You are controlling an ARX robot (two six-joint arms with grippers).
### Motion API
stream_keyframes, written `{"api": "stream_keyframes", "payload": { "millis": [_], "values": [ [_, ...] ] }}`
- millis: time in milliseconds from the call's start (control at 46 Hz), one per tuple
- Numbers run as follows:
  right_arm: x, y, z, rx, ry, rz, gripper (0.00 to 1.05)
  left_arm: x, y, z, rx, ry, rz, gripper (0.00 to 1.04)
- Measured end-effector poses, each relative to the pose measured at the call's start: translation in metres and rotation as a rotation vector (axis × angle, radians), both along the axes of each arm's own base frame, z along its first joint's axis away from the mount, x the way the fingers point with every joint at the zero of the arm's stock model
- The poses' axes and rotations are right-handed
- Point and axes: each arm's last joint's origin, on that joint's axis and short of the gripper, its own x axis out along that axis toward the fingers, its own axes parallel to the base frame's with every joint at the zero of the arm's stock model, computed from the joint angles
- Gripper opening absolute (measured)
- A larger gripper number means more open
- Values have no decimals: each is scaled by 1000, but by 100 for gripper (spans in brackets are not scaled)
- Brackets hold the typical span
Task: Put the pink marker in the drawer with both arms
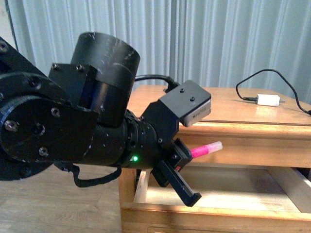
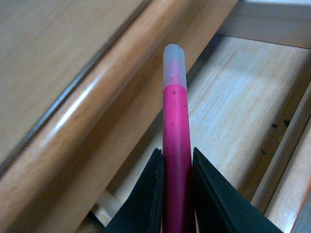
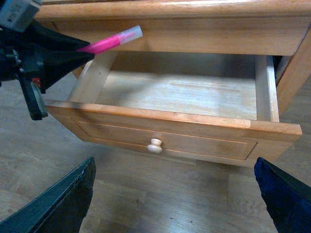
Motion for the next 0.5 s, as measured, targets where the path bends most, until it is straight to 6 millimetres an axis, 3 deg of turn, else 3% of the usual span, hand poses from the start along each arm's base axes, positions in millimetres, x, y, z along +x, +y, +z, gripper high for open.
{"api": "stream_keyframes", "payload": {
  "millis": [174, 391, 499],
  "values": [
    [0, 0, 0, 0, 0, 0, 96, 7, -6, -16, 13, 30, 16, 15],
    [0, 0, 0, 0, 0, 0, 96, 9, -11, -22, 22, 37, 26, 15],
    [0, 0, 0, 0, 0, 0, 96, 9, -13, -22, 20, 36, 35, 32]
  ]
}}
